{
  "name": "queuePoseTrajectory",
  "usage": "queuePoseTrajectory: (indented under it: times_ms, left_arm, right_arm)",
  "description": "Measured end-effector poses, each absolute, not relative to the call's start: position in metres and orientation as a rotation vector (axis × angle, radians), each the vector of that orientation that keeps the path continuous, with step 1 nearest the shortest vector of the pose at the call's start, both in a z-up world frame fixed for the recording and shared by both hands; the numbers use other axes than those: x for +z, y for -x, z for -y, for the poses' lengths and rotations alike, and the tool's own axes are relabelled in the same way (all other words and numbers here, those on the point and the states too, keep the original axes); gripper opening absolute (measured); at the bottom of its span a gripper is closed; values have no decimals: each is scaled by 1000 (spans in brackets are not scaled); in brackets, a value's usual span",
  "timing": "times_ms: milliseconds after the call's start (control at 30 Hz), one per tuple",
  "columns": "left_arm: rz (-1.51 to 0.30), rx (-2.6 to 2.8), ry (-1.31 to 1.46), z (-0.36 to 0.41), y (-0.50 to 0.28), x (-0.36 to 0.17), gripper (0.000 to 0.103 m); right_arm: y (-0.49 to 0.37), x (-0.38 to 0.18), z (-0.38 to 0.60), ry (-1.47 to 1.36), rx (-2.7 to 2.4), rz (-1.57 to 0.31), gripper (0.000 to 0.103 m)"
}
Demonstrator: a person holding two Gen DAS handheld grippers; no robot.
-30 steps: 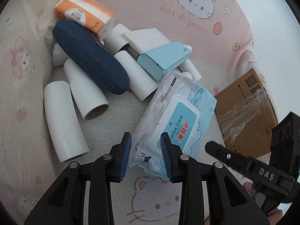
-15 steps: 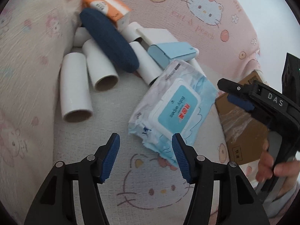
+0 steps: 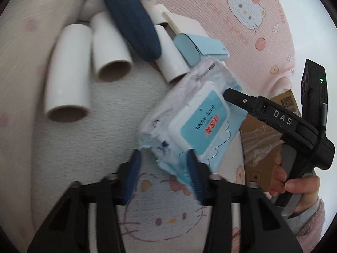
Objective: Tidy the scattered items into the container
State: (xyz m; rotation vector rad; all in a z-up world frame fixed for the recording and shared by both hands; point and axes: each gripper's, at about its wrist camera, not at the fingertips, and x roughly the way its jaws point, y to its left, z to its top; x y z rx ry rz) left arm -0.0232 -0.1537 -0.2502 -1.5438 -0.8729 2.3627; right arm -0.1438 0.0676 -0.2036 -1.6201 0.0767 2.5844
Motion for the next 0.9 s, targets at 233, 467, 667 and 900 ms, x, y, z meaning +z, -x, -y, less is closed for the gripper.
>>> queuePoseTrajectory:
  times_ms: [233,467,667,900]
  left_arm:
    - [798,2317,1557,159,49,-247,29]
    - [716,2376,1526,162,73,-236,28]
    - [706,2370,1530,157,70,-235,43]
    - [736,2336,1487,149,56,-235,48]
  right_arm:
    - [106,-219,-91,1652,2550,-563,48]
    - [76,-221,-73,1587,2521,-614,37]
    - [90,-179,-86,1416,2556,-475,38]
    - [115,-191,-88,1535,2555,-407,38]
